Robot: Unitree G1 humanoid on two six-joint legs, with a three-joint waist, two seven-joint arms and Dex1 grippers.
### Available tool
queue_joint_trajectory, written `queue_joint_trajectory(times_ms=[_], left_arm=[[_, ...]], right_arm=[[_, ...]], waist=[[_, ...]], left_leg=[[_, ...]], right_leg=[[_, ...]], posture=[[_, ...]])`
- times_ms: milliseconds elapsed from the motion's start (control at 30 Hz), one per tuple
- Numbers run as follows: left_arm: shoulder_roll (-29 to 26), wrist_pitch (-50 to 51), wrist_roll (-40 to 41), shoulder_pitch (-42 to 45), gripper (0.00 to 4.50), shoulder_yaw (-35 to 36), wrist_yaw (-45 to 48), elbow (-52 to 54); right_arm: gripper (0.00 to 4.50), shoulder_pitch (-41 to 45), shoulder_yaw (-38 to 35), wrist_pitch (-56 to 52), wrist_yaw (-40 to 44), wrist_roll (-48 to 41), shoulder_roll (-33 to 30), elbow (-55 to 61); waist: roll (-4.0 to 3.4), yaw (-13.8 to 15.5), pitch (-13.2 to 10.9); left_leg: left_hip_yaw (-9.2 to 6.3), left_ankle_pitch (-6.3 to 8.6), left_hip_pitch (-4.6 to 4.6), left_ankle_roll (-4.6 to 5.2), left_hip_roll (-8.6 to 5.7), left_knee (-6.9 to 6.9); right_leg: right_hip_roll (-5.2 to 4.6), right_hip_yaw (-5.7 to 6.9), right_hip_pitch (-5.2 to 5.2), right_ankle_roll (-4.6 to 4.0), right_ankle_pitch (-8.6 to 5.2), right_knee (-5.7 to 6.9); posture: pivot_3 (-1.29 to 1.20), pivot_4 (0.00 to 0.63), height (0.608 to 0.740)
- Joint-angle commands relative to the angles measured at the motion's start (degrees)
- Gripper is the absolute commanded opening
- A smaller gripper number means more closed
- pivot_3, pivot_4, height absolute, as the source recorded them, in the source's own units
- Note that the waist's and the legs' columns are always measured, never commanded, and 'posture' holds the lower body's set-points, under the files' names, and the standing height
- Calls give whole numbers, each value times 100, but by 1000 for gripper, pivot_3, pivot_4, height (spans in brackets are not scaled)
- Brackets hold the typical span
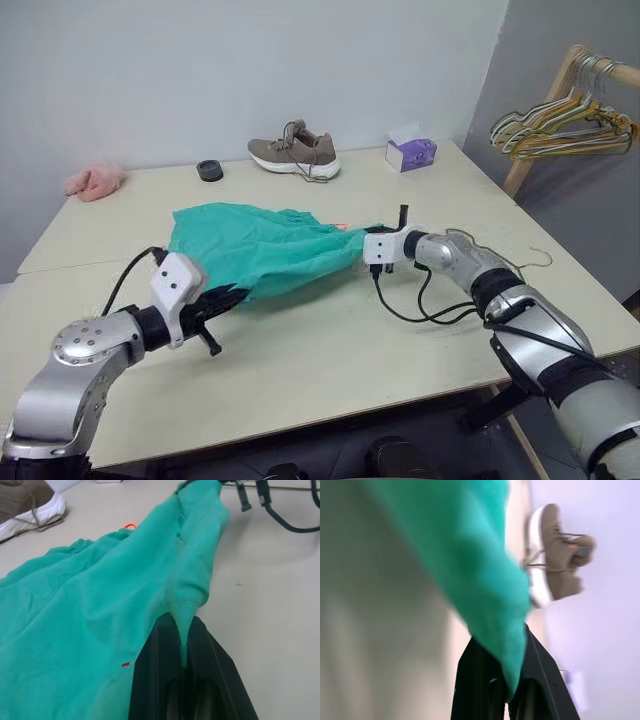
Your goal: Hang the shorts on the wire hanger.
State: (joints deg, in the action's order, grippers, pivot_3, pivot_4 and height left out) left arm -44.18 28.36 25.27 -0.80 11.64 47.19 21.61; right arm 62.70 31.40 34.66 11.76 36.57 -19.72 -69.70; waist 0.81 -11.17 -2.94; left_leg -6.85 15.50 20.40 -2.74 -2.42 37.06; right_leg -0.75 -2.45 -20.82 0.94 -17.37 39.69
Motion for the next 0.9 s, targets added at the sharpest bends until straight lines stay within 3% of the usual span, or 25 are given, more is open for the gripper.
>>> queue_joint_trajectory(times_ms=[33,167,233,367,433,667,767,900], left_arm=[[35,-256,-233,488,0,-433,158,-320],[-17,-590,-535,856,0,-852,402,-654],[-187,-699,-563,772,0,-799,603,-752],[-548,-825,-522,424,0,-532,952,-828],[-882,-871,-498,54,0,-278,1230,-916],[-1834,-1040,-484,-1344,0,328,2217,-1106],[-2012,-1075,-479,-1866,0,523,2470,-1044],[-1979,-958,-372,-2262,0,608,2594,-692]], right_arm=[[40,332,10,34,-388,185,-311,-95],[40,410,53,208,-276,340,-889,-27],[40,273,7,548,184,230,-1331,207],[40,-235,-107,1012,1358,-162,-1971,1005],[40,-1001,-190,886,2493,-831,-2415,2334],[40,-3082,-457,-1476,4955,-2706,-3246,6598],[40,-3546,-505,-2270,5441,-3102,-3481,7605],[40,-3815,-565,-2660,5707,-3150,-3727,8033]], waist=[[0,11,0],[-1,-20,1],[-2,-47,1],[-5,-181,5],[-2,-236,9],[-14,-233,4],[-14,-115,3],[-15,34,-26]], left_leg=[[0,0,-3,0,0,0],[5,-1,-3,2,-2,-2],[14,-1,-2,2,0,-4],[23,0,7,4,8,-8],[30,1,6,5,10,-9],[26,2,18,7,13,-1],[27,1,3,8,15,0],[24,1,-81,9,15,-4]], right_leg=[[0,1,5,0,0,1],[0,-5,5,0,0,-2],[0,-12,1,0,-1,-4],[0,-16,-13,1,-3,-11],[0,-21,-13,1,-3,-13],[1,-20,-32,3,-7,8],[1,-14,-21,22,-29,7],[0,-8,62,-12,-52,-8]], posture=[[-170,0,740],[-186,0,740],[-193,0,740],[-202,0,740],[-206,0,740],[-197,0,740],[-190,0,740],[-186,0,740]])
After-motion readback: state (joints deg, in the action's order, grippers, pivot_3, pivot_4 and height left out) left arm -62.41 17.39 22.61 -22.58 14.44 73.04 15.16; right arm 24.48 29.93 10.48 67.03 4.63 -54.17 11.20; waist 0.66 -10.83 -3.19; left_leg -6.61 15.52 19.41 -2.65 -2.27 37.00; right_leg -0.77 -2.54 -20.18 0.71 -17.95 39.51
